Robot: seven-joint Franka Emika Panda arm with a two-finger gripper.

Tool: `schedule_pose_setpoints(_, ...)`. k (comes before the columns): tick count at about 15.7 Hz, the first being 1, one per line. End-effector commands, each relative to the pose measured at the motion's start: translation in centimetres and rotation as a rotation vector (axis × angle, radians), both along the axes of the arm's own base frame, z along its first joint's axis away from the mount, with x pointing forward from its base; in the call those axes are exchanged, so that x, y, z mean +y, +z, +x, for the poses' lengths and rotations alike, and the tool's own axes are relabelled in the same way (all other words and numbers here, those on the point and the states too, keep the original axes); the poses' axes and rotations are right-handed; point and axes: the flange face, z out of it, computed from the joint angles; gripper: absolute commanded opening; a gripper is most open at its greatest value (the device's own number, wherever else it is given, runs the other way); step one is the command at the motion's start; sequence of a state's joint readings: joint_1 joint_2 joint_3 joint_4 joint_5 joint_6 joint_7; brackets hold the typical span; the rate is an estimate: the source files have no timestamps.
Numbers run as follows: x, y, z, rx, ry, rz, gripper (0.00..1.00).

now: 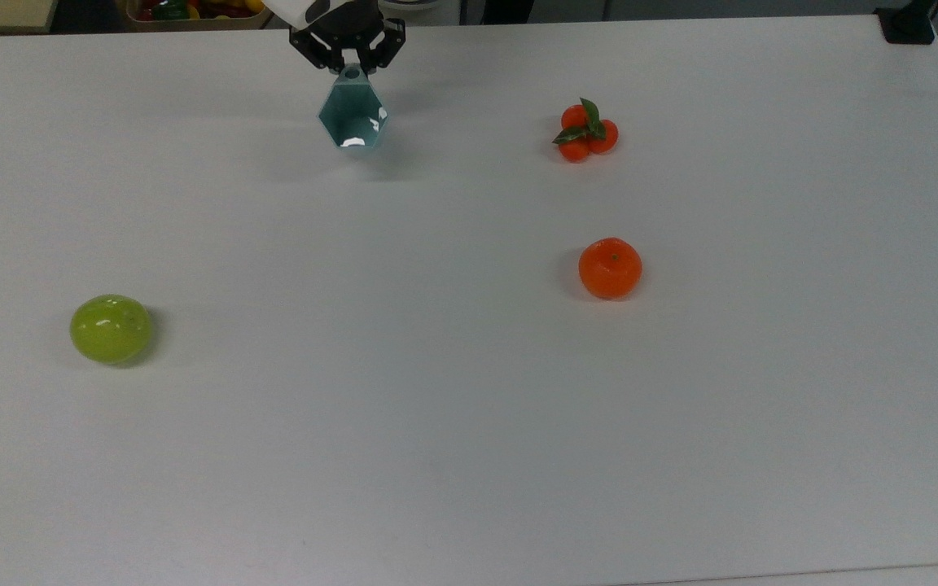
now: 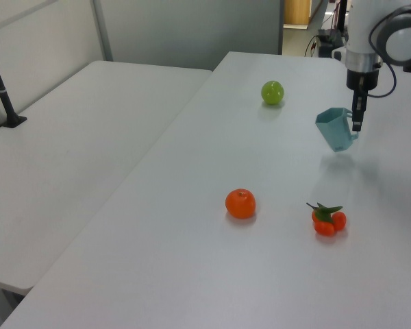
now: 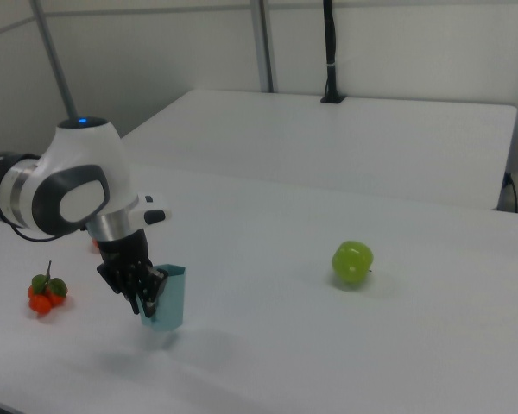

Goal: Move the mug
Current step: 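Lower the mug upright onto the table and open the gripper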

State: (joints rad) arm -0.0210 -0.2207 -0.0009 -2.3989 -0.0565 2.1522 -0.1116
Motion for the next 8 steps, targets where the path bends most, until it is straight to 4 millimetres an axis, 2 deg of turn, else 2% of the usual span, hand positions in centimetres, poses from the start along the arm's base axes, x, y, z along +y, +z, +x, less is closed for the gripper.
schedule_pose_setpoints(1,-0.7,-1.0,-1.6,-0.068,0.012,0.005,0.00)
schedule_pose_setpoints(6,-0.5,-4.0,-3.0,-0.135,0.019,0.009,0.00)
schedule_pose_setpoints(8,-0.5,-4.2,-3.2,-0.120,0.017,0.009,0.03)
